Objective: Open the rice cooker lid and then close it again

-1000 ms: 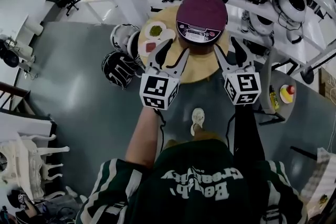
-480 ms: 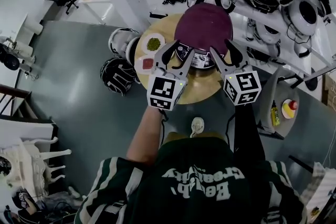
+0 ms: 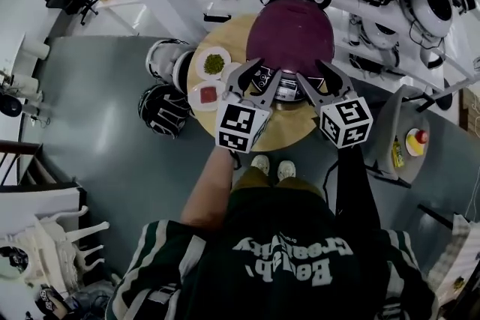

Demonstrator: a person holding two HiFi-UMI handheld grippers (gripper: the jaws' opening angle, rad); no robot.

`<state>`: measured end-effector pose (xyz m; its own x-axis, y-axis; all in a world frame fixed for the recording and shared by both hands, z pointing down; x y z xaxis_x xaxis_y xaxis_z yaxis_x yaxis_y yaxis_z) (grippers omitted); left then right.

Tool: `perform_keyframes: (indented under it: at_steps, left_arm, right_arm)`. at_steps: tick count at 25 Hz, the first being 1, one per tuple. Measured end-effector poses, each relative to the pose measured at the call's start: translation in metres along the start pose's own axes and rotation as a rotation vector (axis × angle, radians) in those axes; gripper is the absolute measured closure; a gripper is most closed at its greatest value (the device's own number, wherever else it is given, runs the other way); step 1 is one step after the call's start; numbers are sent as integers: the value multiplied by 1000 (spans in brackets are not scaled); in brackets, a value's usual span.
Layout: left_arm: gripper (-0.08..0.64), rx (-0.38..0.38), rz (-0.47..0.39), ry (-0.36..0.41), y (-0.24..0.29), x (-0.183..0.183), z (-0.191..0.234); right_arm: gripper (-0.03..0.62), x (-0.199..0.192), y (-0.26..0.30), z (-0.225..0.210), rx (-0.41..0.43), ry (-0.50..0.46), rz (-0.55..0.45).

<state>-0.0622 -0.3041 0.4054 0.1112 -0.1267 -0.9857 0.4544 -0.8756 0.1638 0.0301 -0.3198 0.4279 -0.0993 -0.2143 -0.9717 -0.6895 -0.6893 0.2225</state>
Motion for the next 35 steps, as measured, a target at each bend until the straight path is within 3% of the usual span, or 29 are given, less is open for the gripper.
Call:
perform_keyframes:
  at_steps: [6,15,25,29,35]
  left_arm:
    - [410,-115,43,-44,12,-22,15]
    - [413,-176,86,-74,16,-51,35]
    - [425,-202,89,-113,19,-60,47]
    - [426,-209,92,-112,22,-60,47]
    - [426,-214,91,-114,22,-59,50]
  right_arm:
    - [352,-18,22,12,-4,45,69]
    - [353,-53,45,35,7,89,169]
    - [357,-68,53,44,-38,0,266]
    - [353,-71,56,46,-87,-103,305]
    - [337,-73,56,48,-107,-124,311]
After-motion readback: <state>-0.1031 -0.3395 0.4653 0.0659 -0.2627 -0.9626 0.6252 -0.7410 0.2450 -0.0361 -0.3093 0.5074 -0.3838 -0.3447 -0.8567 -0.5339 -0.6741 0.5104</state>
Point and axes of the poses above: the fingertips, and each gripper's own axes: y forward along the fingers, z to its left, x out of its top, the point moved 1 cm from there along -y, backward along the fingers, and after that the axes turned 1 degree about -z, right-handed, at the moved point
